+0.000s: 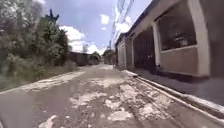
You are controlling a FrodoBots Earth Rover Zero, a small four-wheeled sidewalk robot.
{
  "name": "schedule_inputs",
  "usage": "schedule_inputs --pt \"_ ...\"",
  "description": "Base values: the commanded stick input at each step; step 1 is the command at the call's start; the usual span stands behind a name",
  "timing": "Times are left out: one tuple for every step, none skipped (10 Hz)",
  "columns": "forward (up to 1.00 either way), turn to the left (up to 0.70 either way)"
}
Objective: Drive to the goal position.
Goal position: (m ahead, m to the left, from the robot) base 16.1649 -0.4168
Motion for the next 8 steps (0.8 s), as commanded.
schedule_inputs --pt "0.7 0.01" --pt "0.7 0.01" --pt "0.7 0.01" --pt "0.7 0.01" --pt "0.7 0.01" --pt "0.7 0.01" --pt "0.7 0.01" --pt "0.7 0.01"
